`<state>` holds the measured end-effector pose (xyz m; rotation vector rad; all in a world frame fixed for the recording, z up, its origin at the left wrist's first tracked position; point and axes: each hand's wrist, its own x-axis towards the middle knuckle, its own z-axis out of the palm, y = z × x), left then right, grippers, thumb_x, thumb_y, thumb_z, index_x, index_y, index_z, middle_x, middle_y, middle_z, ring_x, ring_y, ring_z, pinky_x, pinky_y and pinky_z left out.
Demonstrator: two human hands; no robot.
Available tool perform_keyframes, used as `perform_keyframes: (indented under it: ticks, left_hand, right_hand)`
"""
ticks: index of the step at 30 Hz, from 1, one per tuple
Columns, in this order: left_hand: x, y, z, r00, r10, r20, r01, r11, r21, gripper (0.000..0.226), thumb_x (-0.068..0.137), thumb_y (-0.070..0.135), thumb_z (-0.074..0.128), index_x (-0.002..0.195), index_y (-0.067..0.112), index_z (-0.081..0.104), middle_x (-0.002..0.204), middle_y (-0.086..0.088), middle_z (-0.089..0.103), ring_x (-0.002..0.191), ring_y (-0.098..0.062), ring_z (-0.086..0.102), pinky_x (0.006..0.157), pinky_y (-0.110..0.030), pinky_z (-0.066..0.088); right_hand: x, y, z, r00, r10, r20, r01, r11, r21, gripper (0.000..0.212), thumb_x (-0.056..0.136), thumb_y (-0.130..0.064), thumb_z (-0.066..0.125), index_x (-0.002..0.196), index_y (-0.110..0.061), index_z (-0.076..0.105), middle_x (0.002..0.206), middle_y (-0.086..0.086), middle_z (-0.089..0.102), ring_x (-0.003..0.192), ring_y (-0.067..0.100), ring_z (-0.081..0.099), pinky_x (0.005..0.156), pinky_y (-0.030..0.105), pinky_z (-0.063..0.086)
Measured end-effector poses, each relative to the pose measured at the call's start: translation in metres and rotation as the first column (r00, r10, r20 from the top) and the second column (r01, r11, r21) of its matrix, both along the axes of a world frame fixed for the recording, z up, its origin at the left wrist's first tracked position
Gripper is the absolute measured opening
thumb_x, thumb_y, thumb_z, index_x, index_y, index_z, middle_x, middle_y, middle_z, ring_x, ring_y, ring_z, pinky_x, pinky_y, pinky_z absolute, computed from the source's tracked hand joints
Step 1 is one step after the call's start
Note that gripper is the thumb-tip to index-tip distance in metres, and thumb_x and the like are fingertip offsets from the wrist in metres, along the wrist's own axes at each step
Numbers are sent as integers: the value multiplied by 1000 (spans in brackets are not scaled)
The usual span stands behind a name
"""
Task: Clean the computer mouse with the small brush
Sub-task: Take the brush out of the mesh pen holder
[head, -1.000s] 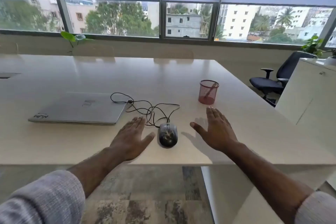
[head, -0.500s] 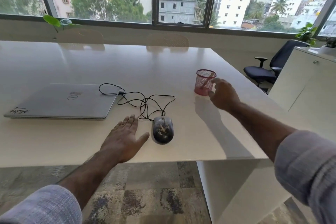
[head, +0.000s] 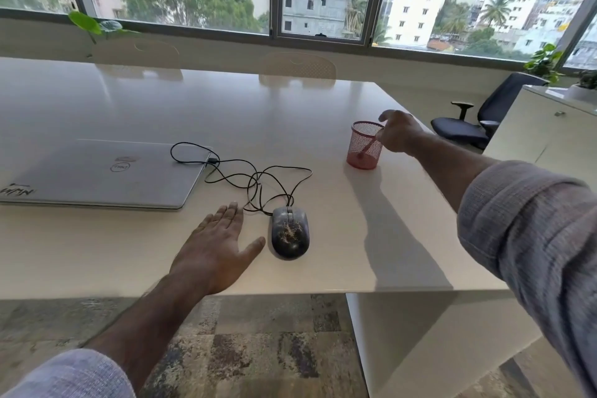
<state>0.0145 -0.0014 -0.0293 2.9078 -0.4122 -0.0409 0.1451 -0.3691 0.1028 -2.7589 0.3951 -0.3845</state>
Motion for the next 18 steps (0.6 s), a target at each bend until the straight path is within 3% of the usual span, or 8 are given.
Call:
perform_keyframes:
  ticks: [5, 12, 18]
  left_hand:
    - [2, 1, -3, 1000, 5, 11, -4, 1000, -18, 85, 98, 71, 18, 161, 20, -9, 170, 5, -13, 156, -7, -11, 127, -29, -5]
    - [1, 2, -3, 1000, 7, 9, -7, 1000, -23, 85, 98, 71, 18, 161, 21, -10, 169, 6, -15, 155, -6, -12, 127, -29, -5]
    - [1, 2, -2, 1000, 3, 6, -3, 1000, -21, 85, 98, 70, 19, 161, 21, -10, 169, 6, -15, 155, -6, -12, 127, -29, -5]
  right_hand:
    - [6, 1, 2, 999, -11, -30, 9, 998, -54, 26, 90, -4, 60, 113, -5, 72, 118, 17, 71, 106, 34, 66, 78, 30, 53]
    - [17, 4, 1, 1000, -23, -16, 21, 995, -97, 26, 88, 1, 61, 110, -1, 73, 115, 19, 72, 108, 35, 67, 87, 36, 58]
    - [14, 12, 5, 989, -79, 123, 91, 991, -100, 25, 88, -4, 62, 110, -2, 73, 114, 21, 73, 109, 38, 68, 87, 38, 56]
